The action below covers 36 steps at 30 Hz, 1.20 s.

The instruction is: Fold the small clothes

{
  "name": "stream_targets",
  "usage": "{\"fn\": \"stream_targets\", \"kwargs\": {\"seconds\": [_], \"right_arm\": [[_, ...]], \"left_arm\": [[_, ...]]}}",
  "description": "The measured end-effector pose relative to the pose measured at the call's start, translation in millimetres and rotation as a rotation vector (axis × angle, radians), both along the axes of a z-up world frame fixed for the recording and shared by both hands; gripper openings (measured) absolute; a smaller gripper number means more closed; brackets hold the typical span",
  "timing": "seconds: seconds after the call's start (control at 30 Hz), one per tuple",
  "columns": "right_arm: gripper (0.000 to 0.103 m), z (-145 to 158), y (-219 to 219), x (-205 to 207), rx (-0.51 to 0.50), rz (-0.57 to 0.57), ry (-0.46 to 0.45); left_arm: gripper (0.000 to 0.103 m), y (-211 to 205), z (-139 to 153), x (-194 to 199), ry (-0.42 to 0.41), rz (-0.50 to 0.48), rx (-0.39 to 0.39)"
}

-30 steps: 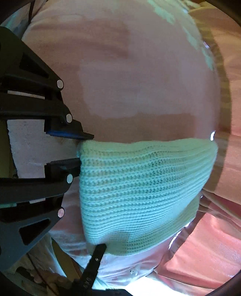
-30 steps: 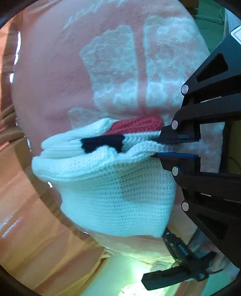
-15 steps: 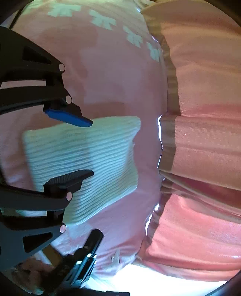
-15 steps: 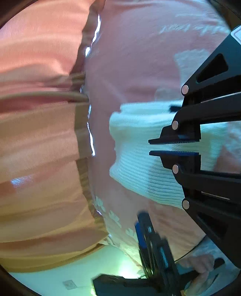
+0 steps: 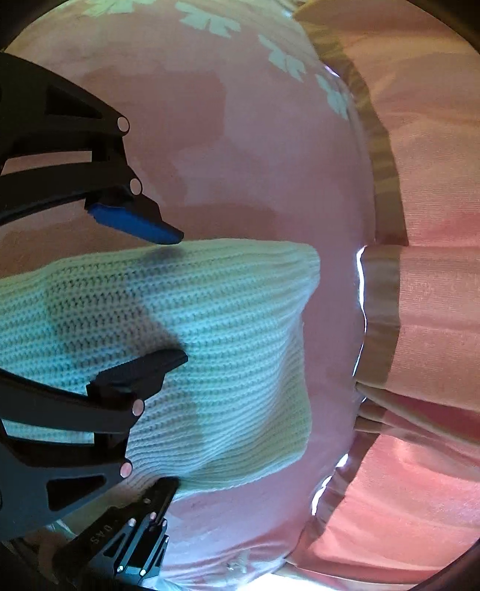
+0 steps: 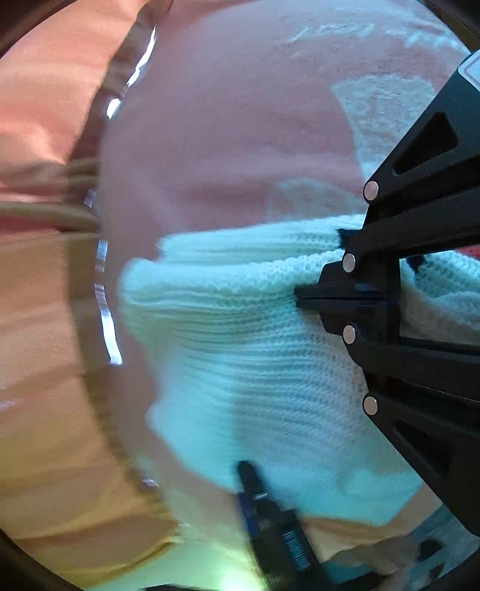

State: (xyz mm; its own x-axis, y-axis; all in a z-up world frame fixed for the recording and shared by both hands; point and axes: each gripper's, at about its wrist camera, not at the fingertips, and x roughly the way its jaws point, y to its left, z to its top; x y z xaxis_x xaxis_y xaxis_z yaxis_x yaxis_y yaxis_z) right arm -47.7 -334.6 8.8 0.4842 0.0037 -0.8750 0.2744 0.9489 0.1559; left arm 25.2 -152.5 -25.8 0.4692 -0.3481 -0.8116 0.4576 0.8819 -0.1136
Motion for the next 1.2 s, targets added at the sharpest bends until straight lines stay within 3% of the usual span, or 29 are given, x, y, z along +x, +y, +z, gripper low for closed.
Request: {"fn": "stream_targets", "kwargs": {"seconds": [0.07,0.13,0.23,0.33,0.4,0.47,0.5,0.6,0.77,0.93,1.07,1.2], "right_arm": [[0.003,25.3,0.5,-5.5,0.017,0.007,-0.08],[0.008,41.6,-4.6,-7.2,0.036,0.0,-0.135],[0.006,43.4,-11.7,2.1,0.022,0.004,-0.129],[0.0,22.9,-11.1,14.3,0.086,0.012,-0.067],[0.0,-4.9,-12.9,27.4,0.055,-0.006,0.008],[0.0,-18.7,-12.3,30.6,0.037,-0.001,-0.003],[0.0,-16.5,-12.4,30.1,0.042,-0.009,0.001],[0.0,8.9,-2.5,20.4,-0.003,-0.008,-0.044],[0.0,42.2,19.5,-21.1,-0.057,0.006,-0.139],[0.0,33.0,30.8,-49.2,-0.075,0.02,-0.092],[0.0,-7.2,20.2,-55.5,-0.045,-0.017,0.07],[0.002,13.6,18.1,-62.1,-0.023,-0.019,-0.031]], "left_arm": [[0.056,3.3,8.3,-6.6,-0.012,-0.01,-0.017],[0.066,10.8,19.1,-17.0,-0.012,-0.023,-0.072],[0.067,4.2,20.9,-21.3,0.004,-0.049,-0.119],[0.067,-13.0,9.2,-11.0,-0.007,-0.04,-0.071],[0.068,-22.1,-3.1,1.7,-0.017,-0.022,-0.01],[0.078,-25.7,-12.0,11.3,-0.026,-0.026,0.021],[0.082,-25.1,-14.9,15.1,-0.022,-0.02,0.025],[0.08,-18.3,-7.5,13.5,0.008,-0.002,0.001],[0.079,-5.9,11.0,-15.0,-0.035,-0.018,0.022],[0.079,6.8,10.7,-35.8,-0.007,-0.002,0.041],[0.079,6.8,10.0,-46.1,-0.019,-0.01,0.069],[0.085,12.0,12.1,-51.0,0.0,-0.025,0.048]]}}
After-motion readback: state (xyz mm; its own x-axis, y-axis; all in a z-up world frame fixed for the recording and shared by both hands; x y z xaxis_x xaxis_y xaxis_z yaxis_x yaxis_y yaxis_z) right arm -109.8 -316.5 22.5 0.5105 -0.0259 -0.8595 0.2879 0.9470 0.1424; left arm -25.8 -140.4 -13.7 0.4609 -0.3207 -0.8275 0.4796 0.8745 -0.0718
